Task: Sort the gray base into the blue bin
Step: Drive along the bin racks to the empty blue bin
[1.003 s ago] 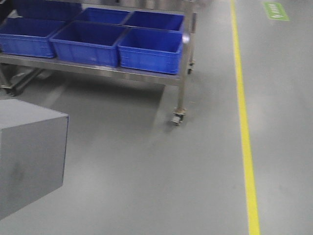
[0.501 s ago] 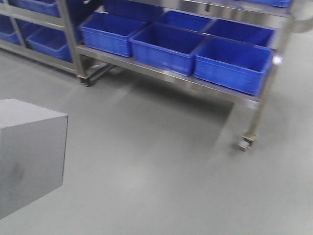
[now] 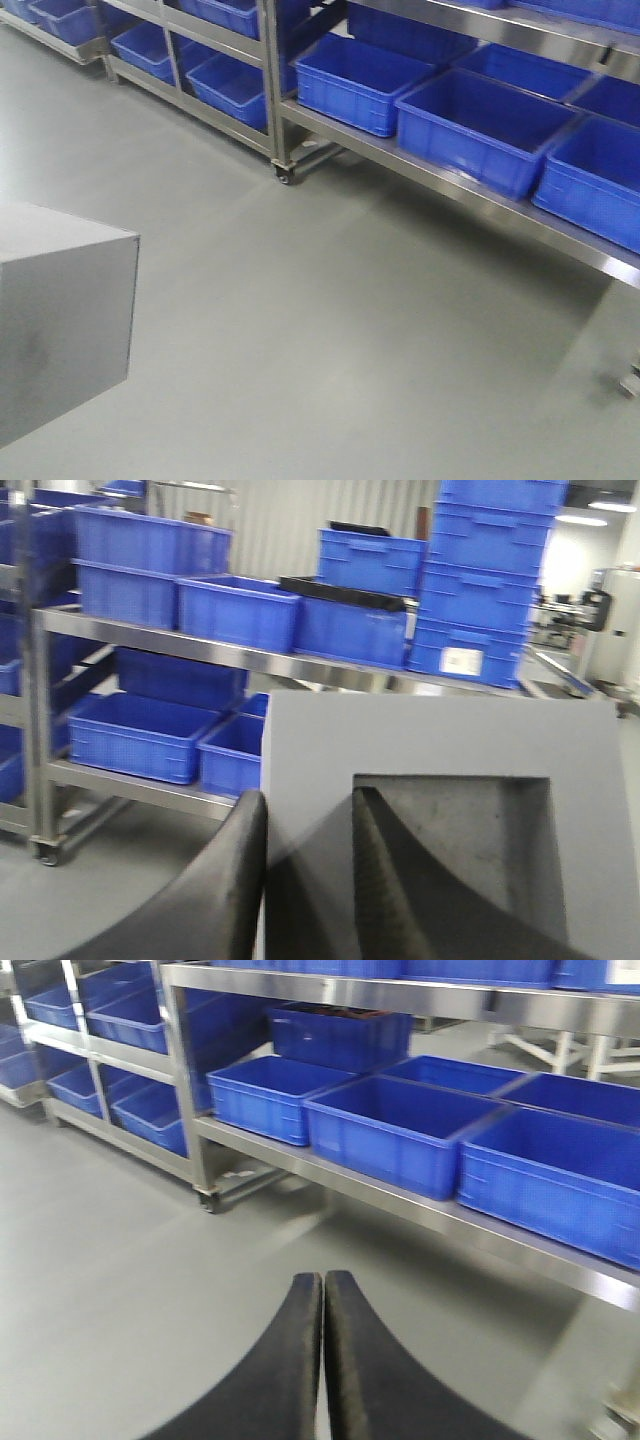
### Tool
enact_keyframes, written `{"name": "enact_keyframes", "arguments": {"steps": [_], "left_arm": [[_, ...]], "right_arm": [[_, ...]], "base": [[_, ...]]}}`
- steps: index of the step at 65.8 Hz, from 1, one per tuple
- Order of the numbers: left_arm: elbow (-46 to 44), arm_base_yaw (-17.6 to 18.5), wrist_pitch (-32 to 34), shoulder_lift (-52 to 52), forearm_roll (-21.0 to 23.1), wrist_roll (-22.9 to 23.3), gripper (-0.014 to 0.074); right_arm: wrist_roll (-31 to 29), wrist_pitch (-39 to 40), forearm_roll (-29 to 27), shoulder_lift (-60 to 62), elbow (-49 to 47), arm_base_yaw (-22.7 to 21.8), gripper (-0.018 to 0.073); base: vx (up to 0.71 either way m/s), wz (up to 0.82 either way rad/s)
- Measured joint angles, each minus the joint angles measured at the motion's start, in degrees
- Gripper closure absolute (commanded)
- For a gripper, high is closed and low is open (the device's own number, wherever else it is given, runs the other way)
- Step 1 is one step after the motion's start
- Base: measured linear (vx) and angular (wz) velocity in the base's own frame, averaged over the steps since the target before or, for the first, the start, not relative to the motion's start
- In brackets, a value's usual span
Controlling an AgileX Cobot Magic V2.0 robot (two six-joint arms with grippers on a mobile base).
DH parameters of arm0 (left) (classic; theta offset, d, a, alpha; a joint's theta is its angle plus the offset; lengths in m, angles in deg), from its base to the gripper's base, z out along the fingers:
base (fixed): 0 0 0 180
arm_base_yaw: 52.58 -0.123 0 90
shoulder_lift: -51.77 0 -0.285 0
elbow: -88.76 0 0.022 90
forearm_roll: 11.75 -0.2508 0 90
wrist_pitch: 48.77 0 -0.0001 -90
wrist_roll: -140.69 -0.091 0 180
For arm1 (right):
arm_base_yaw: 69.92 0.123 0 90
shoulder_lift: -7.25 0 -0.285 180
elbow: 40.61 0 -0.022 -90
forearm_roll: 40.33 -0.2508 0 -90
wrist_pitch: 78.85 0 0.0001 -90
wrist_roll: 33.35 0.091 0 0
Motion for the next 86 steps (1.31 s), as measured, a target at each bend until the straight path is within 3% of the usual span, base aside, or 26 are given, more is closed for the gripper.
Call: {"name": "enact_keyframes", "arguments": {"steps": [86], "left_arm": [[0.00,0.00,0.00,0.00,0.00,0.00,0.0603]], "right_arm": [[0.00,0.00,0.00,0.00,0.00,0.00,0.0564]], "base": [[0.37,0.34]]}}
